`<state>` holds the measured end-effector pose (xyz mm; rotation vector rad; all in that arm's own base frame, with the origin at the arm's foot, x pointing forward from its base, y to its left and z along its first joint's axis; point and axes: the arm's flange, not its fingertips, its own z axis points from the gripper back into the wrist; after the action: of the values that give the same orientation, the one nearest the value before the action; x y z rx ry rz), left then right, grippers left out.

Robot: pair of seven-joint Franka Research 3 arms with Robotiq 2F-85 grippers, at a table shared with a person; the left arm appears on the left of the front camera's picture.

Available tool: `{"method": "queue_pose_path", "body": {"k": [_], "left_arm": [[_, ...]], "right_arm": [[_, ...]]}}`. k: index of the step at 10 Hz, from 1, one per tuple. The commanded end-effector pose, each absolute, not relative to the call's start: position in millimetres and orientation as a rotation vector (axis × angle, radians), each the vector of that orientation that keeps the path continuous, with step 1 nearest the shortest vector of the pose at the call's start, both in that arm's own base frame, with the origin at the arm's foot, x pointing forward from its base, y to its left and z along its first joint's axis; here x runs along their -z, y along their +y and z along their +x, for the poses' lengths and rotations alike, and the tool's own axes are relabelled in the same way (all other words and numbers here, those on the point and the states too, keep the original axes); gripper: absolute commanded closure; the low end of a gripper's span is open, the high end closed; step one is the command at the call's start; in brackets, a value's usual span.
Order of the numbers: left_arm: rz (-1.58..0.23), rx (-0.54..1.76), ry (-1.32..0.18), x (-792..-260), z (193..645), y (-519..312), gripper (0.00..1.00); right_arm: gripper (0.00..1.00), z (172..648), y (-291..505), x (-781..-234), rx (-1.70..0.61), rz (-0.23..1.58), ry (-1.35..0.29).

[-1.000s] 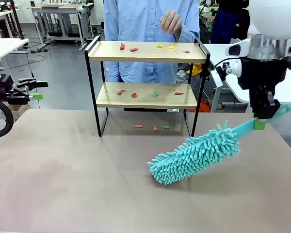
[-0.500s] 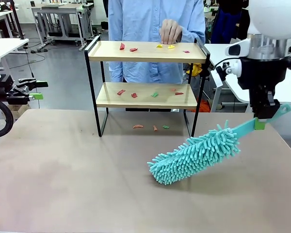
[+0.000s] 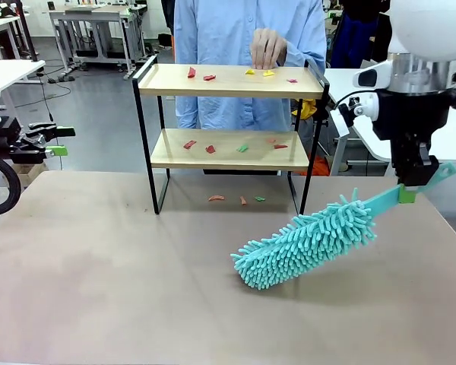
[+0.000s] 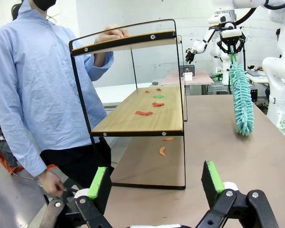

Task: Clean the shelf.
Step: Clean the specific section of the Shelf indicated by the human with the Duster.

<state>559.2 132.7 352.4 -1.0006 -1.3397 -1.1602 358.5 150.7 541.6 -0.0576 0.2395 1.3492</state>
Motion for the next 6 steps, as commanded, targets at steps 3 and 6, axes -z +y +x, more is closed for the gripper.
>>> {"method": "queue_pose_path", "body": {"k": [3, 6], "left_arm": [[-0.995, 1.167, -1.351, -354.6, 557.0, 131.7, 0.0], [-0.995, 1.167, -1.351, -354.6, 557.0, 131.7, 0.0]], "right_arm": [[0.87, 357.1, 147.1, -544.2, -1.354, -0.067, 0.238], [0.87, 357.1, 147.1, -544.2, -1.354, -0.067, 0.238]]}}
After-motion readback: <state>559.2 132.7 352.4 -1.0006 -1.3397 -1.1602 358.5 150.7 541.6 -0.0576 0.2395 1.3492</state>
